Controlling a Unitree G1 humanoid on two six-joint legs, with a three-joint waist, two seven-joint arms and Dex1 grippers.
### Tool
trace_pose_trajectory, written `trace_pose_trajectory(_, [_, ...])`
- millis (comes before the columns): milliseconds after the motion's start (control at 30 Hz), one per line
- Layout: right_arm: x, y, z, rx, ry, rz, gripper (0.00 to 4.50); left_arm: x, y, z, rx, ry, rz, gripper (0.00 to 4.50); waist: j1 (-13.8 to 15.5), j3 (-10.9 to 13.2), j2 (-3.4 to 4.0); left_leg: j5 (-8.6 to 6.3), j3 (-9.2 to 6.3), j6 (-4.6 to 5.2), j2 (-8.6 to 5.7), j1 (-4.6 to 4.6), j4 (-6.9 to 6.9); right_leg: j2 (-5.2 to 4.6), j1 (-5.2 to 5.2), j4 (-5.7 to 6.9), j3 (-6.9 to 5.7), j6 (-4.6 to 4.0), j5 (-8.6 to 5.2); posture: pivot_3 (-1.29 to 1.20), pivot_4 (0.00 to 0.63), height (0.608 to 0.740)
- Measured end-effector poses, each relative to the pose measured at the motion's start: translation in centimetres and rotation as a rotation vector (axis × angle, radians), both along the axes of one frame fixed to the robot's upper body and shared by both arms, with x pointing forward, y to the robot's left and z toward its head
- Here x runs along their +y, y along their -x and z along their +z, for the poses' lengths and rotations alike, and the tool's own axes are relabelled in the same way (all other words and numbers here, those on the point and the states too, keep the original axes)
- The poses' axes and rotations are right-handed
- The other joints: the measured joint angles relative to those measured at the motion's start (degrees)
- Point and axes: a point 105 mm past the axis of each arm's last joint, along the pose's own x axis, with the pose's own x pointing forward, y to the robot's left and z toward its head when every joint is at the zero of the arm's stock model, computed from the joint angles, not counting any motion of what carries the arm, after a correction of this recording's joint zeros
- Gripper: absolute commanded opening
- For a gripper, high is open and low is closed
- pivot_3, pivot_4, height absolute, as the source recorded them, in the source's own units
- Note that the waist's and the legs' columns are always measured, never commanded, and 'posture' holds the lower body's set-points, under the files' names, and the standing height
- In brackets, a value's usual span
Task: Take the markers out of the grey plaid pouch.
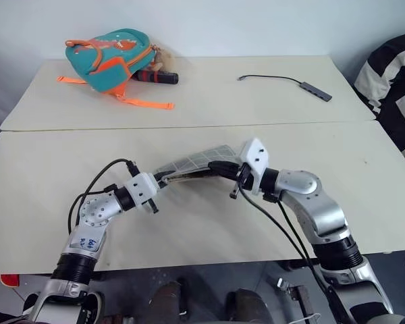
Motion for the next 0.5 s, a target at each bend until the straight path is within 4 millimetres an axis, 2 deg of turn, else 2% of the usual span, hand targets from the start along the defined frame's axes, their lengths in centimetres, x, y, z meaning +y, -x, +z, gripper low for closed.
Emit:
trace_pose_trajectory(100, [0.1,0.1,-0.7,0.032,-0.013,0.0,0.04,-0.5,0.0,0.0,-0.001,-0.002,-0.004,0.0,0.0,0.0,0.0,0.01,0.0,0.01,0.0,-0.01,0.0,0.05,0.0,0.17,0.0,0.0,0.0,0.0,0.15,0.74])
trace_pose_trajectory(200, [-0.1,0.5,0.4,0.023,-0.061,0.024,0.04,-0.5,0.0,-0.1,-0.001,-0.01,0.002,0.0,0.01,0.0,0.0,0.01,0.0,0.01,0.0,-0.01,0.0,0.07,0.01,0.17,0.0,0.0,0.0,0.0,0.15,0.74])
trace_pose_trajectory(400, [-0.1,0.6,0.5,-0.006,-0.042,0.035,0.04,-0.3,0.0,0.0,-0.002,-0.018,0.006,0.0,-0.02,0.0,0.0,0.01,0.0,0.01,0.02,0.0,0.0,0.06,0.0,0.15,0.01,0.0,0.0,0.0,0.15,0.74])
trace_pose_trajectory(500, [-0.2,0.7,-0.1,-0.017,0.01,0.042,0.04,-0.2,0.0,0.0,-0.002,-0.021,0.005,0.0,-0.05,0.0,0.0,0.01,0.0,0.01,0.02,0.0,0.0,0.06,0.0,0.16,0.0,0.0,0.0,0.0,0.15,0.74])
